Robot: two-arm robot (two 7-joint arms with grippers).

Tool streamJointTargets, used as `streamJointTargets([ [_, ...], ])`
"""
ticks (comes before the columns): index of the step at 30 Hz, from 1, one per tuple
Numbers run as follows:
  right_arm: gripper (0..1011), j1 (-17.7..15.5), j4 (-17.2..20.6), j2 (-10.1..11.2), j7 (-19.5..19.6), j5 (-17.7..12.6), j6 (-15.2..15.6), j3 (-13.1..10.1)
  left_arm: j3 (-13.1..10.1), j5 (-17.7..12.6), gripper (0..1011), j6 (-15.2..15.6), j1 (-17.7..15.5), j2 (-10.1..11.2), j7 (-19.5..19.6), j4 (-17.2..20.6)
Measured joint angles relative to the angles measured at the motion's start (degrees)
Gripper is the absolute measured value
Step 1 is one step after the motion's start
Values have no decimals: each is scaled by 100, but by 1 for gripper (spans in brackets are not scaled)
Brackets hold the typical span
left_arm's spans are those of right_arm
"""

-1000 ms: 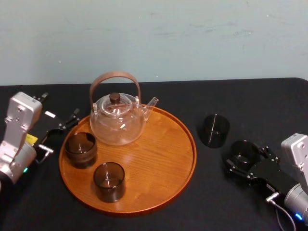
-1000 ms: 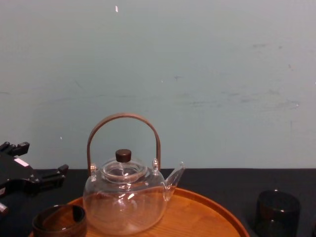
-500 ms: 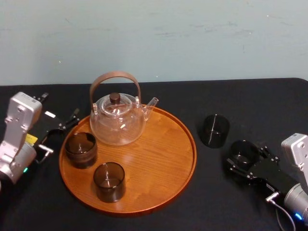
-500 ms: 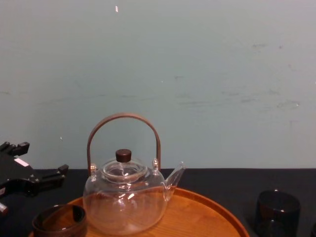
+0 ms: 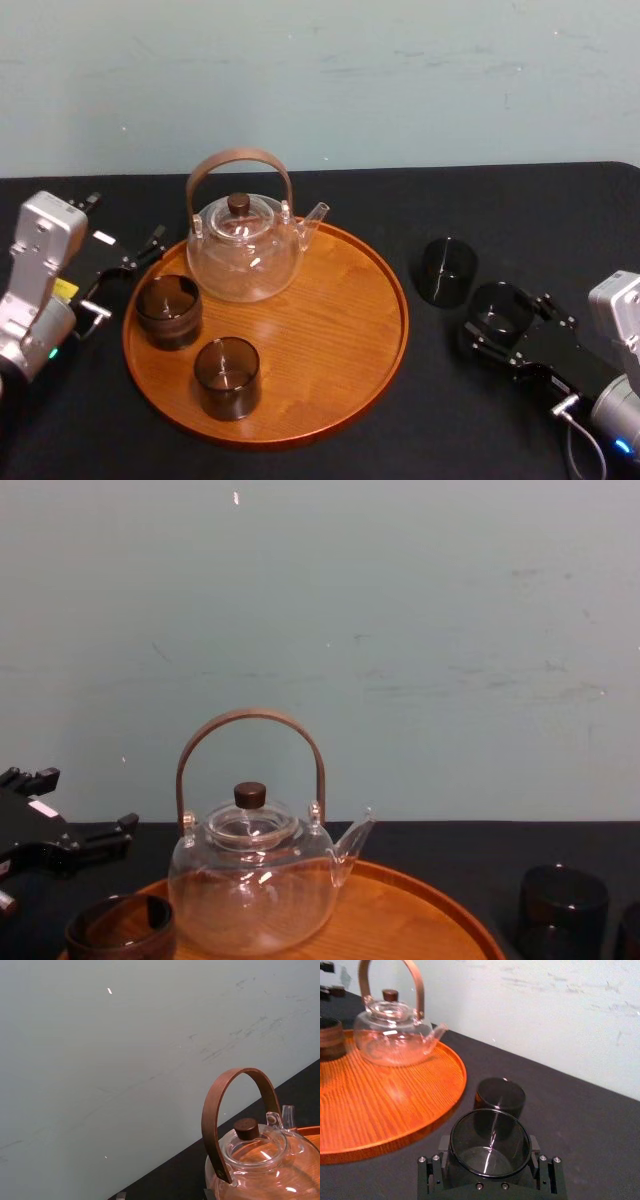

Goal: Pick up the glass from the table and place it on the tray.

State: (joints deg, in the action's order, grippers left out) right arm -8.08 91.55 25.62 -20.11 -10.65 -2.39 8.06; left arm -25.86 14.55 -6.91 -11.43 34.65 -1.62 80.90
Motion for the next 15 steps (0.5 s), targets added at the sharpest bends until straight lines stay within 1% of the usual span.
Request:
streamJointTargets([
  [4,921,7,107,12,-12,16,13,49,0,0,1001,0,0,0,0,0],
  [7,921,43,186,15,-32,52,35,129,0,0,1001,0,0,0,0,0],
  [11,921,133,272,2,-79,118,65,289,0,0,1001,0,0,0,0,0],
  [12,921,133,272,2,-79,118,65,289,0,0,1001,0,0,0,0,0],
  [15,921,215,298,-27,-110,172,82,428,0,0,1001,0,-1,0,0,0],
])
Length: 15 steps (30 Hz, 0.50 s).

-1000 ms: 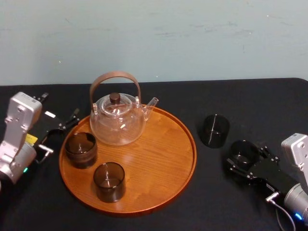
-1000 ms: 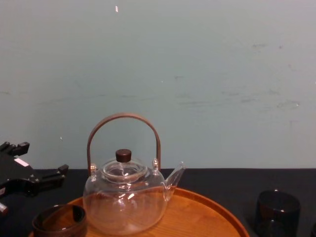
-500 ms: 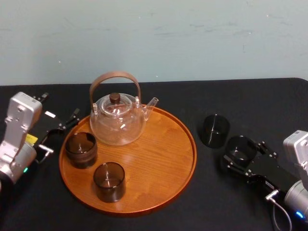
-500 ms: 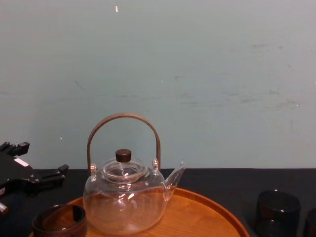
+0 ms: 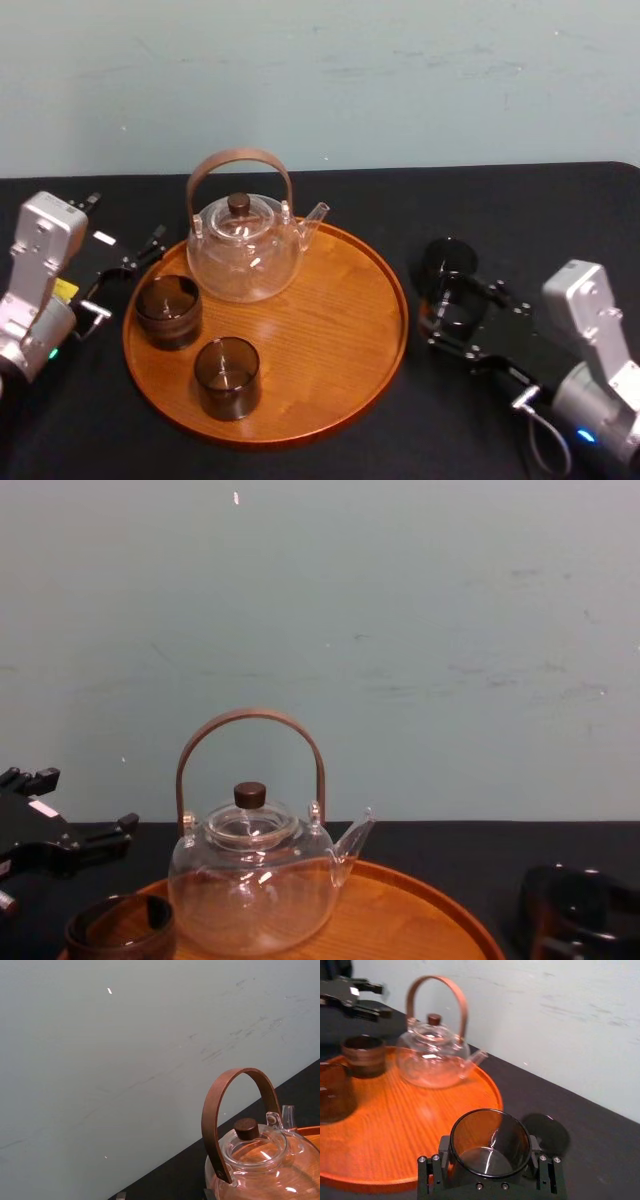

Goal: Pick up the glass from the table and place it on the tray.

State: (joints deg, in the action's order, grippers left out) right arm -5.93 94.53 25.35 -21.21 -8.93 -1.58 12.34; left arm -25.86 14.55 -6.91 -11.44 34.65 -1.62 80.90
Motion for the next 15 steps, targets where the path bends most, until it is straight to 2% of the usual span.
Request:
streamJointTargets([
  [2,921,95,15,-37,-39,55,15,150,0,0,1001,0,0,0,0,0],
  [15,921,422,-70,-224,-155,178,41,688,0,0,1001,0,0,0,1,0],
])
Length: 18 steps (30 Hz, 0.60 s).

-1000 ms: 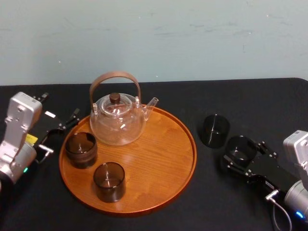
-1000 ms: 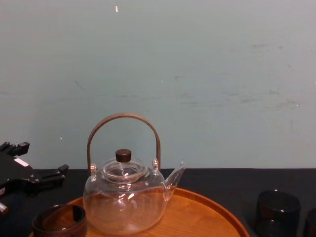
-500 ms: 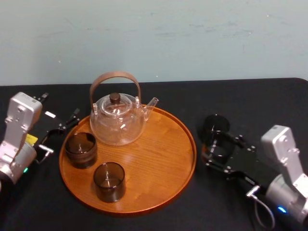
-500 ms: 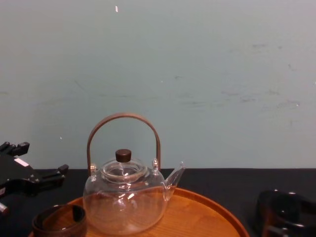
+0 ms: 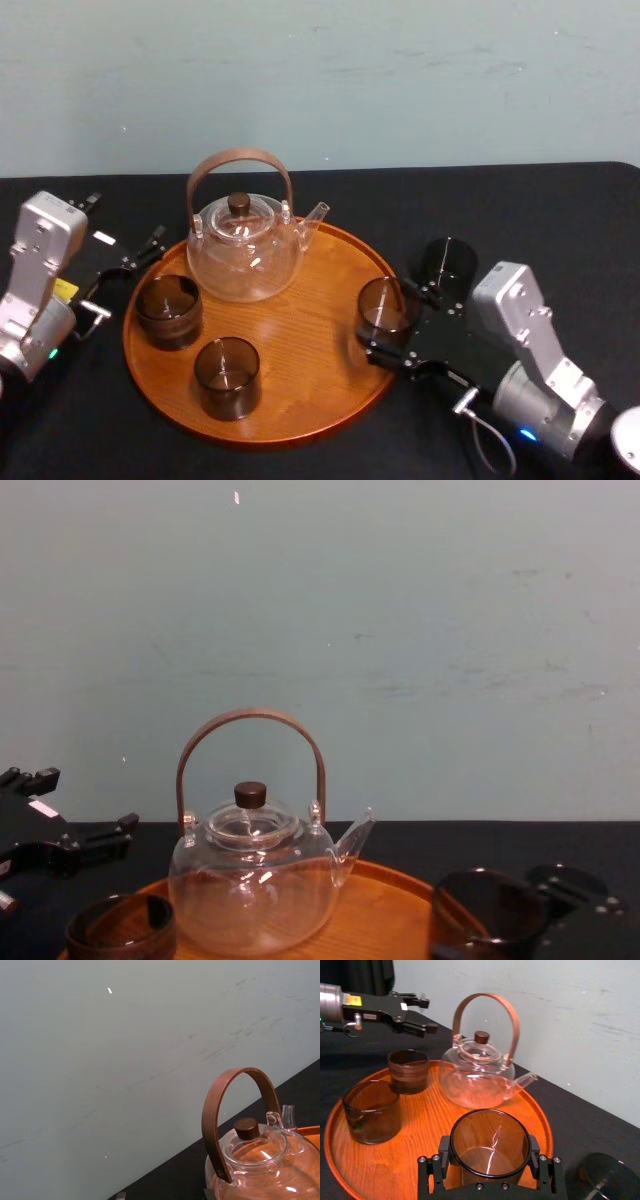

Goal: Pick up the glass from the table and place it on the tray.

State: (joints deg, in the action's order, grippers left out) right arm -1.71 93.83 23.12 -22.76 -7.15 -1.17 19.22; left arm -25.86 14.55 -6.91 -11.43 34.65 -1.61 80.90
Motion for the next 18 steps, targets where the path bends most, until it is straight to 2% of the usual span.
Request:
streamJointTargets([
  [7,921,195,-164,-128,-33,93,2,287,0,0,1002,0,0,0,-1,0],
  [18,921,458,-452,-303,-46,210,-9,574,0,0,1001,0,0,0,-1,0],
])
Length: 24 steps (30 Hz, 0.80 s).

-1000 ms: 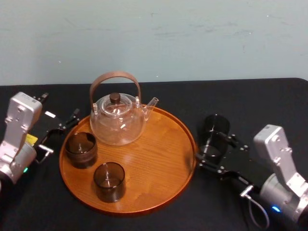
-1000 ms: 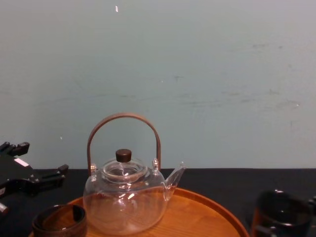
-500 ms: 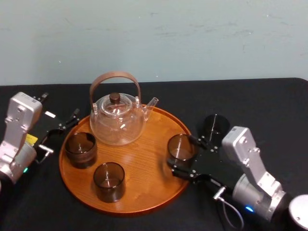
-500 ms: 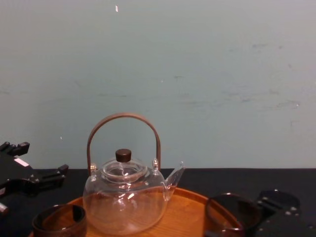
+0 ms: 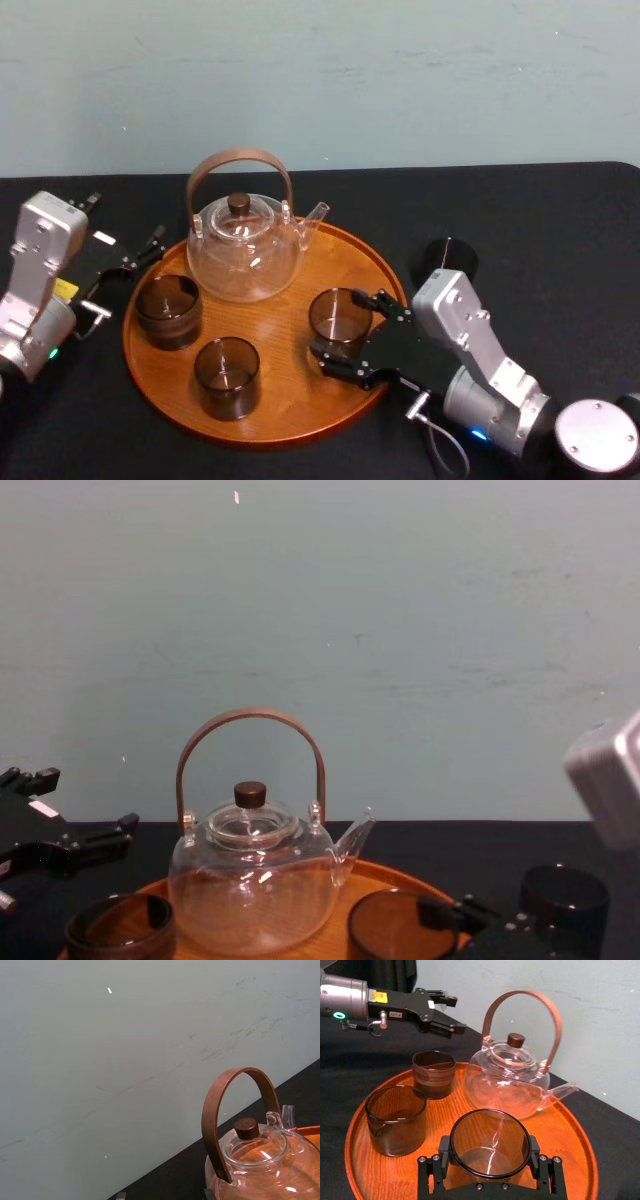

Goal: Pick up the glass from the table and place it on the tray.

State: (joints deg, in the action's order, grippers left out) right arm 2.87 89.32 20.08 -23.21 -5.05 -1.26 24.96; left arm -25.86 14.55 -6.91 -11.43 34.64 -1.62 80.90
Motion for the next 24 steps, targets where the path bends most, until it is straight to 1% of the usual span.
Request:
streamJointTargets([
  [9,921,173,-249,-139,-25,86,-27,198,0,0,1001,0,0,0,0,0],
  [24,921,238,-433,-210,-75,100,-54,329,0,0,1001,0,0,0,0,0],
])
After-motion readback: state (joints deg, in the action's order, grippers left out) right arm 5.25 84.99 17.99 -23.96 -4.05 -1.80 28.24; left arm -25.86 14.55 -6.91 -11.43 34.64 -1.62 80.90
